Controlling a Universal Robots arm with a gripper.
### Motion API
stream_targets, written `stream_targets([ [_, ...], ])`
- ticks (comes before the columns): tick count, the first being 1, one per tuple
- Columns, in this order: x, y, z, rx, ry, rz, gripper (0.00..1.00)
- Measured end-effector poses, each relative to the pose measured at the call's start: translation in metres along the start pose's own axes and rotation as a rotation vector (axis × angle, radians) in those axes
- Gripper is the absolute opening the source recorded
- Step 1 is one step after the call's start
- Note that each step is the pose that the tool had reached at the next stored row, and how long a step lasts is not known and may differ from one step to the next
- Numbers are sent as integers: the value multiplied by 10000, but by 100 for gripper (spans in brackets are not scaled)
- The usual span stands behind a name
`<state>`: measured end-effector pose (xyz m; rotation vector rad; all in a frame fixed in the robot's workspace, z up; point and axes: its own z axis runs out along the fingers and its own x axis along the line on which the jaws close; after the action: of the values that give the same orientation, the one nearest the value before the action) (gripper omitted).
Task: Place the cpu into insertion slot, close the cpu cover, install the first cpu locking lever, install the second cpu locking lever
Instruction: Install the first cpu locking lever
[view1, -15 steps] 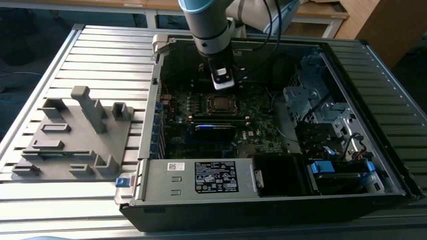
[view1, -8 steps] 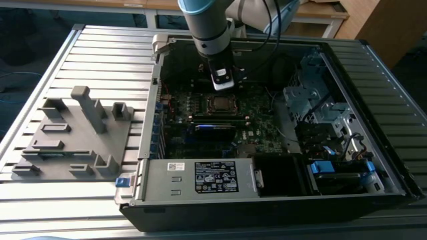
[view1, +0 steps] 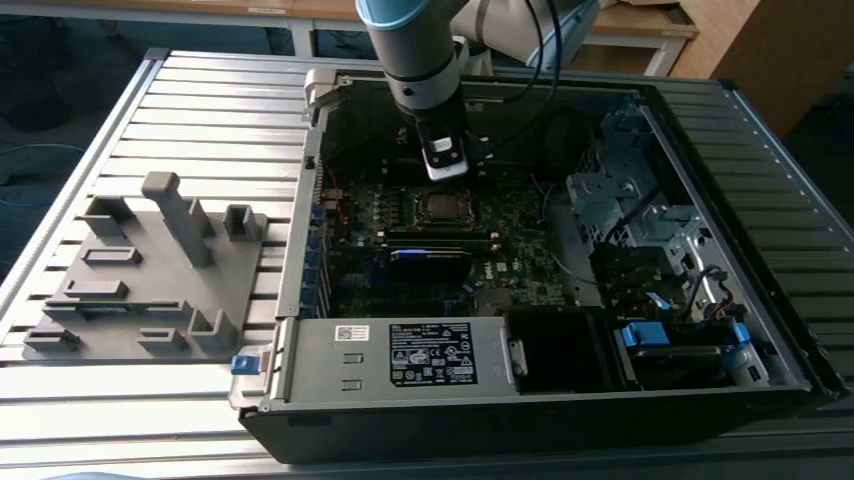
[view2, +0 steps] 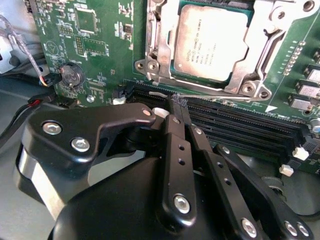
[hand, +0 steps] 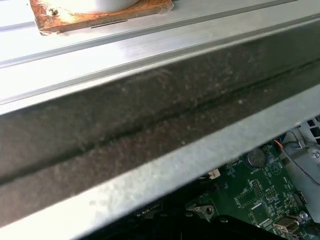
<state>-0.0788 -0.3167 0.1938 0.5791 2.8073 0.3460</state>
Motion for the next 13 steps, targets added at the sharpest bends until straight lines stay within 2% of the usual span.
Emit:
stream_targets([
  [6, 3, -2, 11, -13, -31, -9, 11],
  [13, -1, -16, 33, -23, -20, -52, 11],
])
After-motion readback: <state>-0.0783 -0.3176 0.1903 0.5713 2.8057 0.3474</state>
